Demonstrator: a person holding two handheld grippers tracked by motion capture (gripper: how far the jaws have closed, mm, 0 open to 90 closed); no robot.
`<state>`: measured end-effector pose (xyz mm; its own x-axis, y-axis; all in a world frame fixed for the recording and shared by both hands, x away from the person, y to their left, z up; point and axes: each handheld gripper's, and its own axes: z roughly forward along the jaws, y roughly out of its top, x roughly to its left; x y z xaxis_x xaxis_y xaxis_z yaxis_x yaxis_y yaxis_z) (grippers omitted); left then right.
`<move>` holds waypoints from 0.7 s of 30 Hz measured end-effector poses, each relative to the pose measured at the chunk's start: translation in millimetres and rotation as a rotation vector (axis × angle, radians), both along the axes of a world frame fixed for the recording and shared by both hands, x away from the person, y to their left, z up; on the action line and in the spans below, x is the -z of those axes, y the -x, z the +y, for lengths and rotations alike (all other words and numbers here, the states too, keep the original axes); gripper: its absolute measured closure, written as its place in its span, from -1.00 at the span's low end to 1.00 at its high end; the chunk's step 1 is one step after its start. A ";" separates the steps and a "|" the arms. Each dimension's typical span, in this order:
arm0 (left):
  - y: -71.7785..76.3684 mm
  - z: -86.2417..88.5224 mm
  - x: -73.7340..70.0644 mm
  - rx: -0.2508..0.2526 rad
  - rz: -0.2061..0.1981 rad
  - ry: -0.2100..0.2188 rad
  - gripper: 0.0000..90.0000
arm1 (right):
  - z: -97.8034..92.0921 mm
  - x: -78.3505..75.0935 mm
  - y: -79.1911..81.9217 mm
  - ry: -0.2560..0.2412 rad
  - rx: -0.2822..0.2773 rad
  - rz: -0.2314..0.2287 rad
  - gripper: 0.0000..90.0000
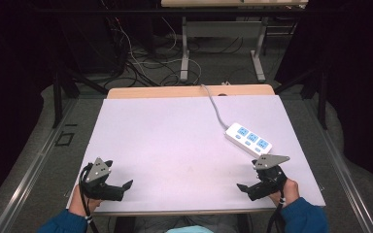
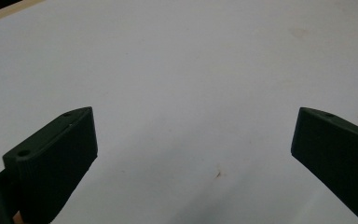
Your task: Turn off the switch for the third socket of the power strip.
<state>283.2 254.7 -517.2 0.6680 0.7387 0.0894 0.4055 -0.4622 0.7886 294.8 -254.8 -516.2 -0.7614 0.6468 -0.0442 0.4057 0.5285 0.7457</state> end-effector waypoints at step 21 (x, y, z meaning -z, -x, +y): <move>-1.8 -2.5 1.1 0.019 0.024 -0.033 -0.99 | -3.2 -4.2 -8.2 -0.015 0.021 0.001 -0.97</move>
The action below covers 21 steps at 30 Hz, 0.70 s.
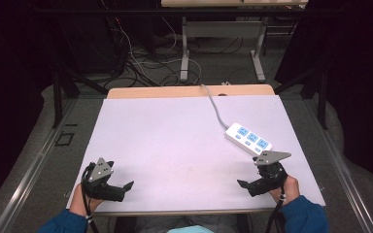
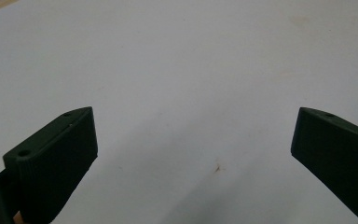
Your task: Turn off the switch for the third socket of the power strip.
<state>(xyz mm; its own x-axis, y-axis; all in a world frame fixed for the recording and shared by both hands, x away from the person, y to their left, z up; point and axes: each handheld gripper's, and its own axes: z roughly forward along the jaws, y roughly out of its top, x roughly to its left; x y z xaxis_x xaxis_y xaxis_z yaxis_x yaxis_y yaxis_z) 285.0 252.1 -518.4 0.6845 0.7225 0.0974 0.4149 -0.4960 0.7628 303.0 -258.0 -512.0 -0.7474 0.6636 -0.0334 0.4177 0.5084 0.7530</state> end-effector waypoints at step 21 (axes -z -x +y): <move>-1.0 -0.4 1.2 0.012 0.010 -0.003 -1.00 | -9.7 -19.0 -27.6 0.004 0.085 -0.027 -0.97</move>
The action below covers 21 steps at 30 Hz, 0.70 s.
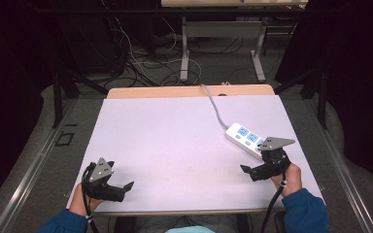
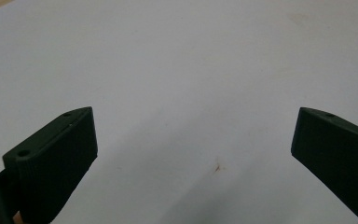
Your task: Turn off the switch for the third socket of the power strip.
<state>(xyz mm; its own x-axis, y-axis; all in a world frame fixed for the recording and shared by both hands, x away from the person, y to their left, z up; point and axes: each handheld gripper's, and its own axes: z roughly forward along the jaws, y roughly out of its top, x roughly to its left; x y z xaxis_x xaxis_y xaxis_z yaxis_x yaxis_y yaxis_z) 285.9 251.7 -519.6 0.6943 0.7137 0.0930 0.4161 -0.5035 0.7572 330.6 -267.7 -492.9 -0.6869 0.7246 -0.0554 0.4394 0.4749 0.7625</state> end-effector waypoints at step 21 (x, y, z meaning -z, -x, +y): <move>-0.6 0.1 0.4 0.003 0.001 -0.005 -1.00 | -26.3 -11.1 -29.1 -0.009 0.095 -0.026 -0.99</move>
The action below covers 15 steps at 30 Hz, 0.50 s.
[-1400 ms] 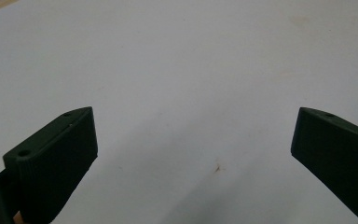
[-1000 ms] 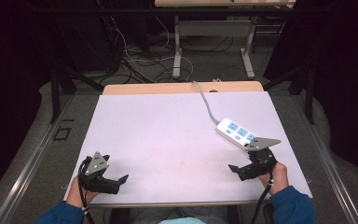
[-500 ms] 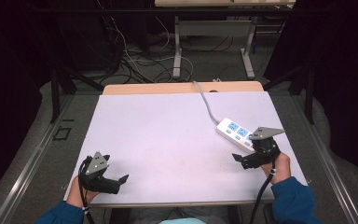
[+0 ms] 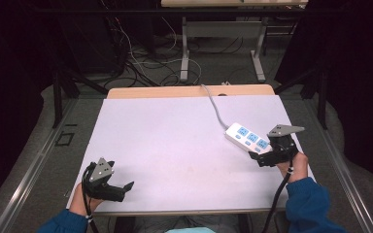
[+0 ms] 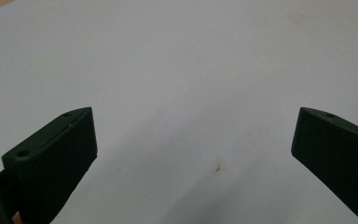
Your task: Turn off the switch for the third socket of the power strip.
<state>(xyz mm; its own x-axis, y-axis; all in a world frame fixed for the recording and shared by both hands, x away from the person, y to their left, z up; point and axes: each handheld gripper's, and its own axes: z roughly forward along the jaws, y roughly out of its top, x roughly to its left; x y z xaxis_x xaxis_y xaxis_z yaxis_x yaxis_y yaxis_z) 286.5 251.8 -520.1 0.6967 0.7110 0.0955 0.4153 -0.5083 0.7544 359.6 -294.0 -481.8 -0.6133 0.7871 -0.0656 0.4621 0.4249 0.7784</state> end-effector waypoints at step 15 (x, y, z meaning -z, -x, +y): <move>-0.8 -0.6 0.7 0.007 -0.003 -0.005 -1.00 | -27.5 -3.0 -16.0 -0.029 0.077 0.009 -1.00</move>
<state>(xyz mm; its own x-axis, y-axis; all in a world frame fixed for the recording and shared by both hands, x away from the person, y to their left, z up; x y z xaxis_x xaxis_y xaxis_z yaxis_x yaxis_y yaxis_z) 287.3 251.2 -520.7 0.7012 0.7057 0.1011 0.4099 -0.5151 0.7528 375.6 -321.5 -478.8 -0.5513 0.8335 -0.0367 0.4996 0.3650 0.7856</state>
